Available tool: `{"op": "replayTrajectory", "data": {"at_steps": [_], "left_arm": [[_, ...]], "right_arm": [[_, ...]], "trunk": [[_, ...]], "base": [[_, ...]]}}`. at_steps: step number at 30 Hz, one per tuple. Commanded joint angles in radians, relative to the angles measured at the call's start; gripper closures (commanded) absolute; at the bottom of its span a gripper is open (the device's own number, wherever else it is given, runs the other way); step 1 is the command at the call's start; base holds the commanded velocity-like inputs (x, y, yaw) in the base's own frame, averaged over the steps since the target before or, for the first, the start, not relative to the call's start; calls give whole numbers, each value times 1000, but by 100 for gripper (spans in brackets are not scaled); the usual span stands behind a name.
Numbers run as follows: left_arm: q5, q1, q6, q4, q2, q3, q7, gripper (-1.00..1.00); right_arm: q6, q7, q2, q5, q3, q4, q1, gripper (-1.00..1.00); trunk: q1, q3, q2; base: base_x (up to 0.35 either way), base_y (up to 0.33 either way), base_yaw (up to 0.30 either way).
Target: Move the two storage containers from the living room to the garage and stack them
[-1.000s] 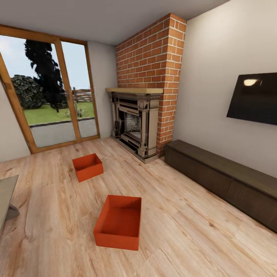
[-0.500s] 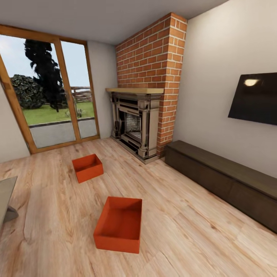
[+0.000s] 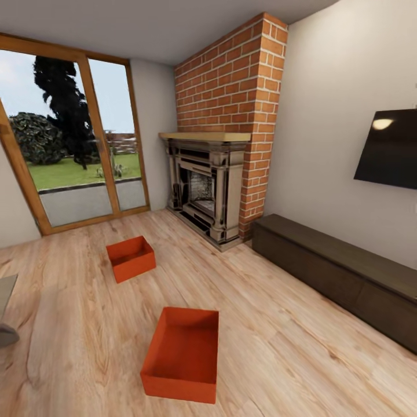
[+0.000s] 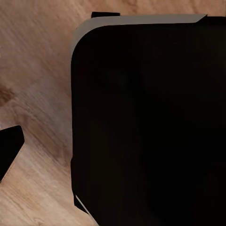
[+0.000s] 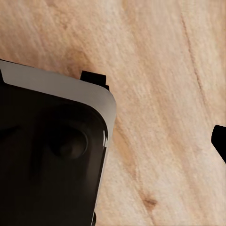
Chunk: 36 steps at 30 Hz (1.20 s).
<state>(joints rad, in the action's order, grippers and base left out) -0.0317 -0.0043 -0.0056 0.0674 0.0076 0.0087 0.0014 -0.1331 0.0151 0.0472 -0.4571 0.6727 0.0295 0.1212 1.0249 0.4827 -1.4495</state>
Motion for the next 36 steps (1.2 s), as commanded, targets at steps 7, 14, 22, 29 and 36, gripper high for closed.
{"op": "replayTrajectory", "data": {"at_steps": [7, 14, 22, 29, 36], "left_arm": [[-4, 0, -1, 0, -1, 1, 0, -100], [-3, 0, -1, 0, -1, 1, 0, -100], [-3, 0, -1, 0, 0, 1, 0, -100], [-4, 0, -1, 0, 0, 1, 0, -100], [-4, 0, -1, 0, 0, 1, 0, -100]], "right_arm": [[-5, 0, 0, -8, 8, 3, 1, -100], [-5, 0, -1, -8, 8, 3, 1, -100], [-5, 0, 0, -8, 8, 3, 1, -100], [-5, 0, 0, -8, 8, 3, 1, -100], [-5, 0, 0, -8, 8, 3, 1, -100]], "trunk": [[0, 1, 0], [0, 1, 0], [0, 1, 0], [0, 1, 0], [0, 1, 0]], "base": [[18, 4, -184], [44, 95, -45], [126, 260, -3], [69, 128, 0], [29, 15, 0]]}}
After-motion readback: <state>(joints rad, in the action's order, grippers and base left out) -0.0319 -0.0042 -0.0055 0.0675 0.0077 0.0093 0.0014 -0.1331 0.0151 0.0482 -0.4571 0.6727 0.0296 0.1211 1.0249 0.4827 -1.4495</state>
